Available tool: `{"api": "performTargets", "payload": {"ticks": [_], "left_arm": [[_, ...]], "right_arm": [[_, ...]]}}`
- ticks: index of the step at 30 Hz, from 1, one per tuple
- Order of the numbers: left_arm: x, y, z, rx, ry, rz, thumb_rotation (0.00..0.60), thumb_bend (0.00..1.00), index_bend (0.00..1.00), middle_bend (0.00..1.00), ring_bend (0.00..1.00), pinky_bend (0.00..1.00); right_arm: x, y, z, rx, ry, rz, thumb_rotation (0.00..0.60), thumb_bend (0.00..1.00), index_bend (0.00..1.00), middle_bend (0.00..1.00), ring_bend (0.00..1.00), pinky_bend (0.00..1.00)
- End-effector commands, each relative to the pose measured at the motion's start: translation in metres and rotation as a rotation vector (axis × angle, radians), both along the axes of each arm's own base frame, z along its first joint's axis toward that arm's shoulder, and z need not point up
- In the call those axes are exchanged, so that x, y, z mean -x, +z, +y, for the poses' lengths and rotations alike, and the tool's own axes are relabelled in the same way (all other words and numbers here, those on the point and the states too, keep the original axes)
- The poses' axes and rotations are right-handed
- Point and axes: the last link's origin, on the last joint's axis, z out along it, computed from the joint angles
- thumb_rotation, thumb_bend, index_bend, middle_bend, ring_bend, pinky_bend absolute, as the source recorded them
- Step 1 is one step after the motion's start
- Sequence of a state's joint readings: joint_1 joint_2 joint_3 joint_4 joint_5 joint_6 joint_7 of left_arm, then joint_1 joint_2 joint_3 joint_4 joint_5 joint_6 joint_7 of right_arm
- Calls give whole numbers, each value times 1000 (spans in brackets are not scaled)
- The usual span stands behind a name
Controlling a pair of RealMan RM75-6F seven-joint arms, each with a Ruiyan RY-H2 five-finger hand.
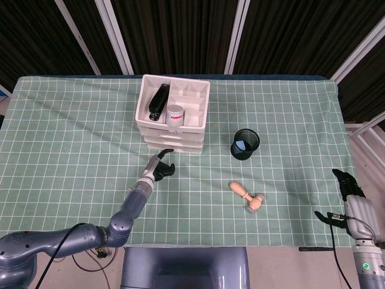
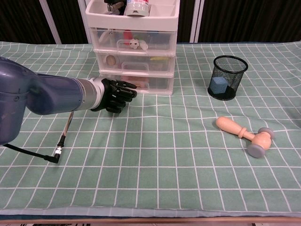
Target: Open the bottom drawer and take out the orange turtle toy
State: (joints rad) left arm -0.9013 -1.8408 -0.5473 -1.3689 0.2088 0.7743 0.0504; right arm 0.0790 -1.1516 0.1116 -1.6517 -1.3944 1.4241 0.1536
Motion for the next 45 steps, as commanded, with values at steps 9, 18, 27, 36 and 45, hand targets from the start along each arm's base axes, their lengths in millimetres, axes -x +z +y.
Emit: {"api": "performTargets", "payload": {"ticks": [9, 18, 27, 36, 45], "left_arm": [[-6, -10, 6, -12, 17, -51, 600, 598, 142, 1000, 1000, 1000], [-8, -19, 6, -1, 66, -102, 600, 596, 142, 1000, 1000, 1000], [-10, -25, 5, -12, 79, -137, 600, 594, 143, 1000, 1000, 1000], [-14, -31, 7, -6, 79, -152, 600, 594, 168, 1000, 1000, 1000], [-15, -35, 7, 7, 71, -145, 600, 594, 239, 1000, 1000, 1000]], "right_arm": [[0, 0, 0, -1, -2, -8, 600, 92, 0, 93, 0, 185], [0, 0, 0, -1, -7, -15, 600, 92, 0, 93, 0, 184], [0, 0, 0, 0, -9, -19, 600, 92, 0, 93, 0, 185], [0, 0, 0, -1, -10, -22, 600, 92, 0, 93, 0, 184], [-1, 0, 0, -2, -12, -25, 600, 92, 0, 93, 0, 185]]}}
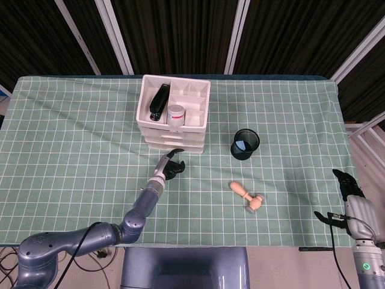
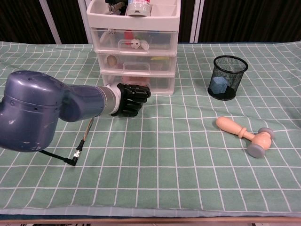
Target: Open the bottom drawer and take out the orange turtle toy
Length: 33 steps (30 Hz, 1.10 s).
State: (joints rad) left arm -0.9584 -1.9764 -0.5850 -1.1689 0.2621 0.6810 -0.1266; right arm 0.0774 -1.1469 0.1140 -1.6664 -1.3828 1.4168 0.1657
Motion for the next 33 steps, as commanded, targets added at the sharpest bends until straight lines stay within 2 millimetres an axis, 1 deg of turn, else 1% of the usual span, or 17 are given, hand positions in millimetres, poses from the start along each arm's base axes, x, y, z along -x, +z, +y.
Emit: {"api": "performTargets", "payload": {"ticks": [1, 5, 10, 26, 33], "left_arm": [[0, 0, 0, 1, -3, 1, 600, 594, 245, 1000, 1000, 1000], [1, 2, 0, 2, -10, 3, 600, 594, 273, 1000, 1000, 1000], [3, 2, -4, 14, -14, 1, 600, 594, 282, 1000, 1000, 1000], [6, 6, -30, 58, -65, 20, 600, 594, 284, 1000, 1000, 1000], [9, 10, -38, 57, -116, 54, 600, 582, 244, 1000, 1000, 1000]], "right_arm": [[0, 0, 0, -1, 0, 0, 600, 92, 0, 93, 0, 185], [0, 0, 0, 1, 1, -1, 600, 92, 0, 95, 0, 184], [0, 0, 0, 0, 0, -2, 600, 92, 0, 95, 0, 185], [0, 1, 0, 7, 1, -2, 600, 91, 0, 95, 0, 184], [0, 1, 0, 8, 1, -4, 600, 91, 0, 95, 0, 184]]}}
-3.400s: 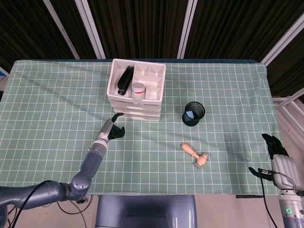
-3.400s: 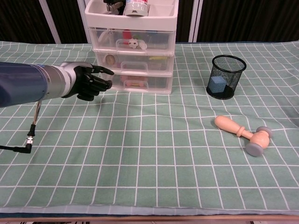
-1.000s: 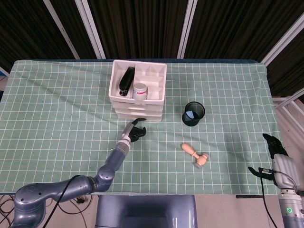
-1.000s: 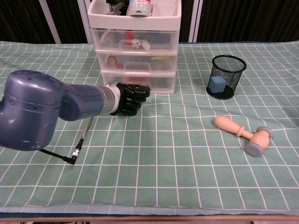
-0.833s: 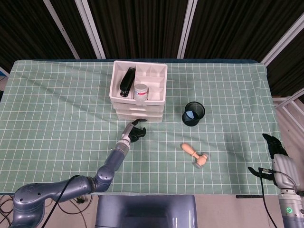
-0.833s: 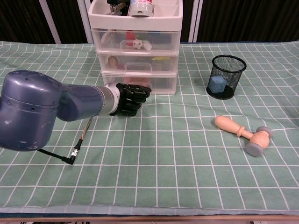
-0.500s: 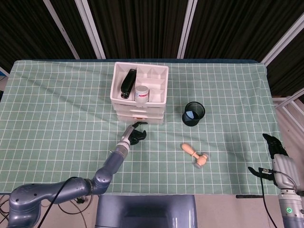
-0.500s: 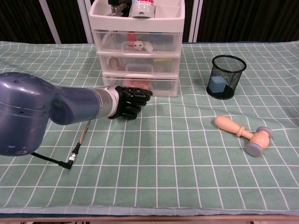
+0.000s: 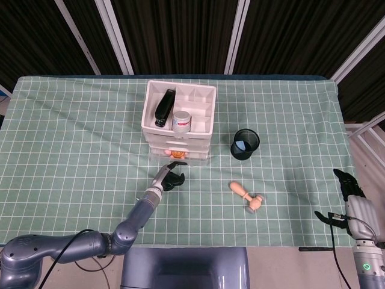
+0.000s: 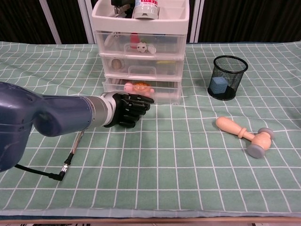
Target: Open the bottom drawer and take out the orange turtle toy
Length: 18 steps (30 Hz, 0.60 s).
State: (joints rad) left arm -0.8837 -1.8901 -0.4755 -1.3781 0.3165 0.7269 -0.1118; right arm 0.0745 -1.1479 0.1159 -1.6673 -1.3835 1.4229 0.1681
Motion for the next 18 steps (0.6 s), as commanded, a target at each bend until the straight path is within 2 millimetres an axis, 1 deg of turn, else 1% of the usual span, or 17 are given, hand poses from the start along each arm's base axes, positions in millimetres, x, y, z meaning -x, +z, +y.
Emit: {"api": "performTargets", "payload": {"ticks": [1, 9, 13, 18], "left_arm": [[2, 3, -3, -4, -31, 17, 600, 582, 244, 1000, 1000, 1000], [4, 11, -12, -25, -144, 76, 600, 554, 243, 1000, 1000, 1000], [8, 11, -15, -19, -150, 90, 600, 533, 237, 1000, 1000, 1000], [6, 14, -18, -16, -172, 89, 600, 528, 233, 1000, 1000, 1000]], "right_arm": [[0, 0, 0, 1, 0, 0, 600, 91, 0, 95, 0, 184], [0, 0, 0, -1, 0, 0, 600, 92, 0, 95, 0, 185], [0, 0, 0, 0, 1, 1, 600, 92, 0, 95, 0, 185], [0, 0, 0, 0, 2, 2, 600, 91, 0, 95, 0, 184]]}}
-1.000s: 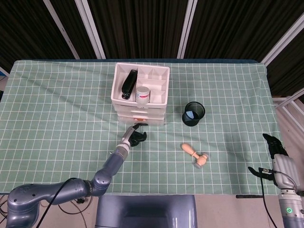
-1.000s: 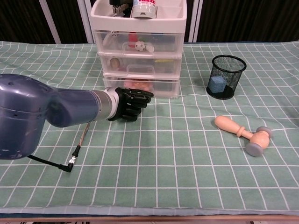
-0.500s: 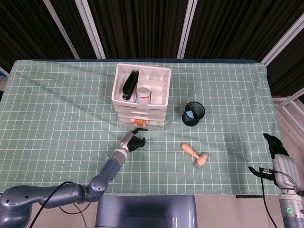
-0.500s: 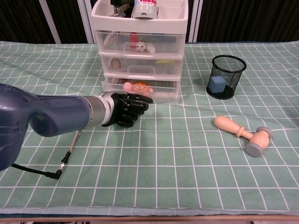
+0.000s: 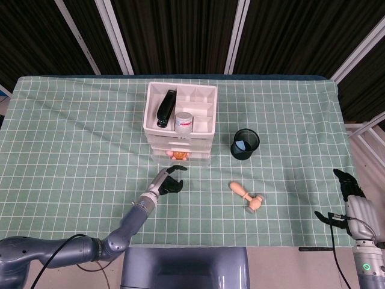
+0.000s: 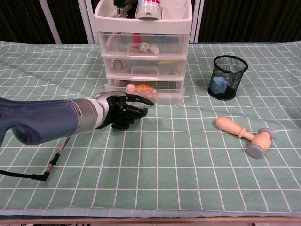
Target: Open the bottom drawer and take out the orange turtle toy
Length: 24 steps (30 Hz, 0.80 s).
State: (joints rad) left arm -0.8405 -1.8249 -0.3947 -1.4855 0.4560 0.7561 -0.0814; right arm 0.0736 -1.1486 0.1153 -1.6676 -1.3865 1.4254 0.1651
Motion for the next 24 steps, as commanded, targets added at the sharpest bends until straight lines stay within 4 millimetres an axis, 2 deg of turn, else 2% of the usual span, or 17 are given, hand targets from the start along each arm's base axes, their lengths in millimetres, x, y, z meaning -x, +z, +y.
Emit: {"api": "performTargets", "payload": {"ticks": [1, 5, 14, 24], "left_arm": [[-3, 3, -2, -9, -35, 9, 600, 528, 233, 1000, 1000, 1000], [-8, 11, -1, -58, -109, 38, 600, 528, 233, 1000, 1000, 1000], [-21, 36, 17, -217, -275, 182, 600, 528, 233, 1000, 1000, 1000], [-1, 48, 27, -201, -268, 361, 600, 528, 245, 1000, 1000, 1000]], "right_arm": [[0, 0, 0, -1, 0, -1, 600, 91, 0, 95, 0, 185], [0, 0, 0, -1, -1, 0, 600, 92, 0, 95, 0, 185], [0, 0, 0, -2, -1, -1, 600, 91, 0, 95, 0, 184], [0, -1, 0, -4, -3, -5, 600, 92, 0, 95, 0, 184]]}}
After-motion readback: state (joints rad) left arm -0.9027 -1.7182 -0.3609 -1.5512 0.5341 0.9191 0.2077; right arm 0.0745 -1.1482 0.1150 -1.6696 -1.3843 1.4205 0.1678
